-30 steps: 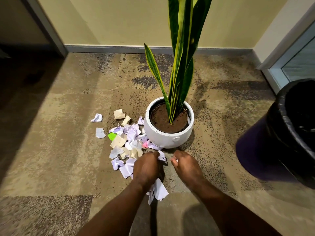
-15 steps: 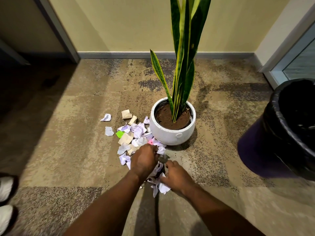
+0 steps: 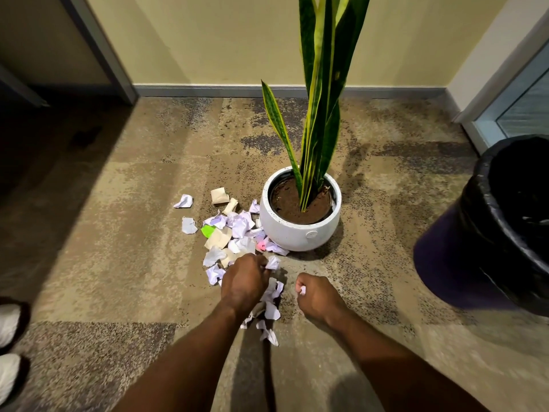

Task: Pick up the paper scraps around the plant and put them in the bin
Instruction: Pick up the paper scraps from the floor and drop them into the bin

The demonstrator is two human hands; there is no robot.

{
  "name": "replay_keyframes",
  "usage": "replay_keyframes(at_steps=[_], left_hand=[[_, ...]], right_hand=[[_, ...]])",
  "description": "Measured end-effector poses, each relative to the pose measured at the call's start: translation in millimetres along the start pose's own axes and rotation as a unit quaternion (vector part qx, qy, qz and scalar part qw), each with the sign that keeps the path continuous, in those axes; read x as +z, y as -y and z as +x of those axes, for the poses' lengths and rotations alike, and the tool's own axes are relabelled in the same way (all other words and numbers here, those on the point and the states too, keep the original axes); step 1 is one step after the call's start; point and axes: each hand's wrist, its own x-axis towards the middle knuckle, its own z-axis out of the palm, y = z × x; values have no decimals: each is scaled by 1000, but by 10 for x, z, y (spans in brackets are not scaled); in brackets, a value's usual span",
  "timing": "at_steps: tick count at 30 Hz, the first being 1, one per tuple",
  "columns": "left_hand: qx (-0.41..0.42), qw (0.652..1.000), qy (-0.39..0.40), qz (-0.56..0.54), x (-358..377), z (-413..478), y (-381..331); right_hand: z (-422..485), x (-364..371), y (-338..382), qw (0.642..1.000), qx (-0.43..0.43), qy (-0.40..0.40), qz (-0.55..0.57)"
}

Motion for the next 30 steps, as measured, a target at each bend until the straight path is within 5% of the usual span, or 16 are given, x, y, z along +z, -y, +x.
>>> replay_keyframes(at_steps=[10,20,30], left_hand=[[-4,1000,14,12,-80,-1,115],[8,1000,17,10,-183,13,75],[110,993,37,-29,-358,18,-871]], right_hand=[[-119,535,321,969,-173,-42,-173],[-135,-24,184,974,-137,-76,-164],[-340,-1447,217,988,-42,-79,-122]])
